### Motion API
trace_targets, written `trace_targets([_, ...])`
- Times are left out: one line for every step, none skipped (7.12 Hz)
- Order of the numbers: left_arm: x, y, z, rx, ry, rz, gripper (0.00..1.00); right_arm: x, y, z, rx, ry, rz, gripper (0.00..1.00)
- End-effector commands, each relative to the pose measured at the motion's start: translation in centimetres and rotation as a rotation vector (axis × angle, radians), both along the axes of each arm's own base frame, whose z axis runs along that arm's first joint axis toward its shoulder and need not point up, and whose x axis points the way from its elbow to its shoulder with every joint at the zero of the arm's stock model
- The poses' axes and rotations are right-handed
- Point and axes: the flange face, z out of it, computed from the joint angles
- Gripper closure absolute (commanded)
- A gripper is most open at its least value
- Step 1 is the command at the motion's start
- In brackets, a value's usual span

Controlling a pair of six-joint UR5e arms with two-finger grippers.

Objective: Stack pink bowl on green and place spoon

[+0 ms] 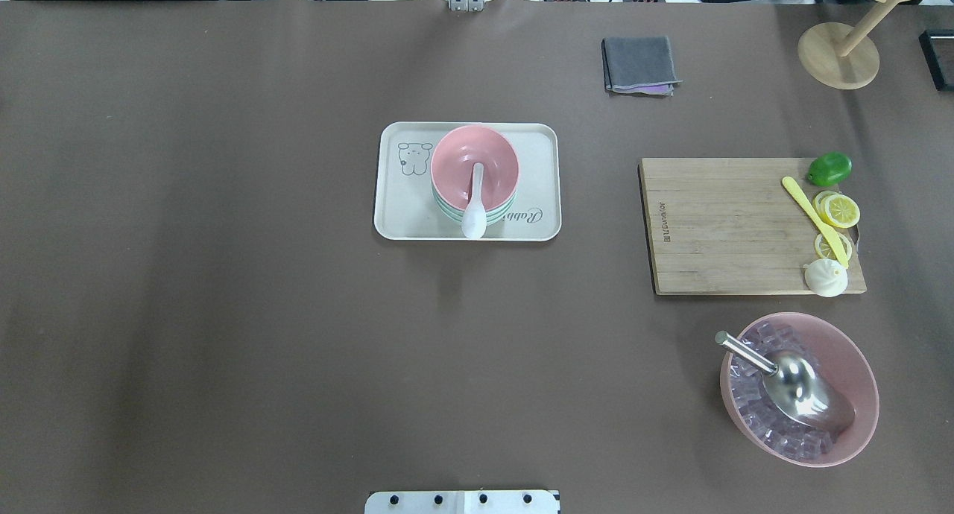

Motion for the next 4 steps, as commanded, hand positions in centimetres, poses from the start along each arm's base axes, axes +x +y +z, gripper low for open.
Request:
trace_targets([-1.08, 1.44, -0.4, 0.032, -0.122, -0.019, 0.02, -0.19, -0.57, -0.08, -0.045, 0.038, 0.02, 0.0])
trace_targets([-1.73, 1.82, -0.44, 0.053, -0.203, -0.031, 0.02, -0.08, -1.41, -0.61, -0.043, 0.078, 0.03, 0.0])
trace_targets([-1.47, 1.92, -0.17, 0.04, -0.179, -0.025, 0.02, -0.05, -1.22, -0.63, -0.044, 0.079, 0.03, 0.0])
trace_targets([-1.07, 1.96, 0.29, 0.018, -0.136, -0.017, 0.02, -0.14, -1.35, -1.03, -0.039, 0.068, 0.027, 0.0])
